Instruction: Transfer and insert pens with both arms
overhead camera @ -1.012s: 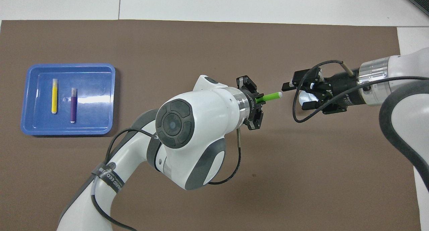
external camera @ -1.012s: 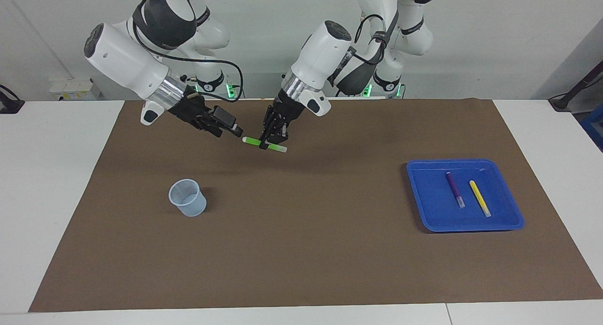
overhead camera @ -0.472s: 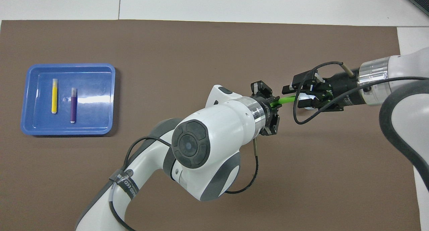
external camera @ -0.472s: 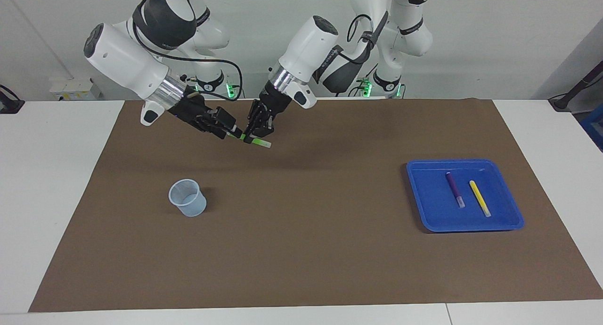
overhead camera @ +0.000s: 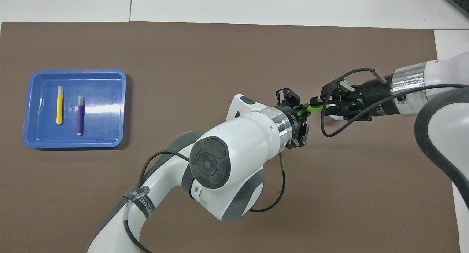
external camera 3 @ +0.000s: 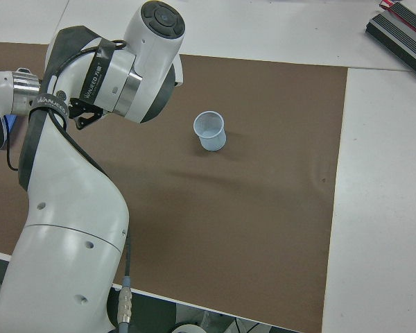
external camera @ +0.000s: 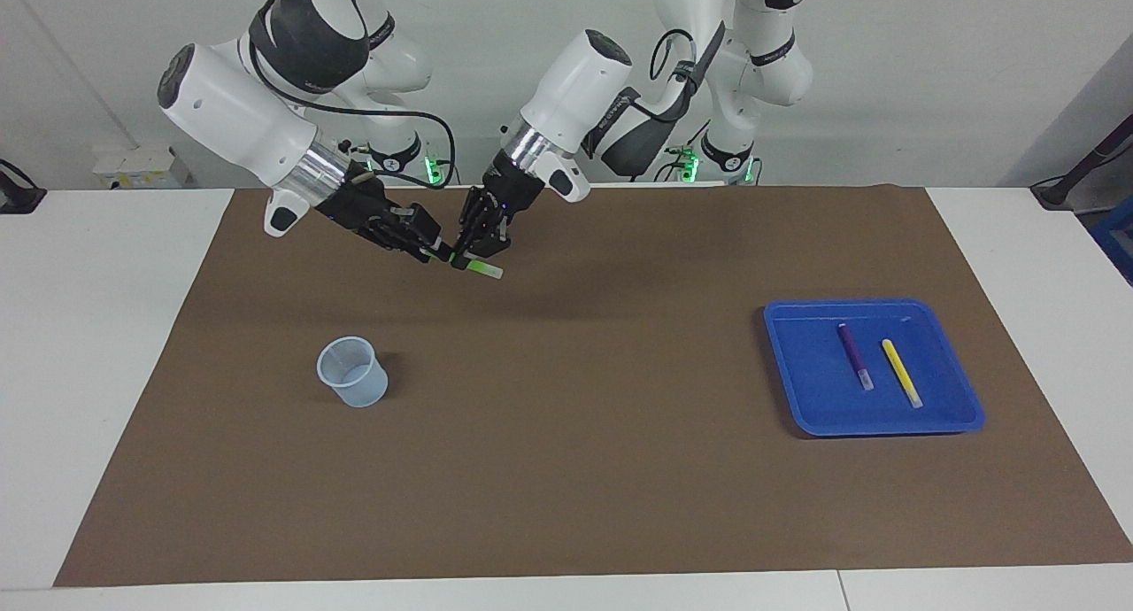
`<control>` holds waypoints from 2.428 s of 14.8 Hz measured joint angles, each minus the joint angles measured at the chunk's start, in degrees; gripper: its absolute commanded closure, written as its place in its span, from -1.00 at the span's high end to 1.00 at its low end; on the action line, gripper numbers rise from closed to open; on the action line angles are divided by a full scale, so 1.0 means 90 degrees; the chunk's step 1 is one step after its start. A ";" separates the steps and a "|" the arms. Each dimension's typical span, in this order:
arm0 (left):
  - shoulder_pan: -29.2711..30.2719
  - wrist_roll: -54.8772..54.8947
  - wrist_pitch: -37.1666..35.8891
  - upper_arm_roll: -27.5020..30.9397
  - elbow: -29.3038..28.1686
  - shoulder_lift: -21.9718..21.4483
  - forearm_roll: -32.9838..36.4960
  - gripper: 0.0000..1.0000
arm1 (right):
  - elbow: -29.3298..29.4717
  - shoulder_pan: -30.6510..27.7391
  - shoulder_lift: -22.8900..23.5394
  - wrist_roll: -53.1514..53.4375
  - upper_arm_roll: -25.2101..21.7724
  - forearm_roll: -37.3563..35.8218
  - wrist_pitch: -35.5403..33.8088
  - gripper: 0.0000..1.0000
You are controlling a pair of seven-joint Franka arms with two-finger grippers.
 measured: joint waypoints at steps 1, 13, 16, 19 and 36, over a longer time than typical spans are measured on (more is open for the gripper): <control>-0.0011 -0.0001 0.0068 0.0000 -0.0035 0.0000 0.0000 -1.00 | 0.0000 0.0000 0.0000 -0.0005 0.0000 0.0000 0.0000 -0.21; -0.0063 -0.0040 0.0250 0.0011 -0.0100 0.0007 -0.0004 -1.00 | 0.0001 0.0002 -0.0002 -0.0149 -0.0001 0.0028 0.0001 -0.90; -0.0074 -0.0112 0.0309 0.0010 -0.0104 0.0021 -0.0004 -1.00 | 0.0001 0.0000 -0.0004 -0.0273 -0.0010 0.0031 0.0010 -1.00; -0.0076 -0.0116 0.0317 0.0010 -0.0104 0.0024 -0.0004 -1.00 | 0.0000 -0.0001 -0.0004 -0.0347 -0.0011 0.0031 0.0010 -1.00; 0.0713 -0.0005 -0.1894 0.0234 -0.0049 -0.0592 0.0001 1.00 | 0.0086 -0.0141 0.0066 -0.1101 -0.0066 -0.1992 0.0176 -1.00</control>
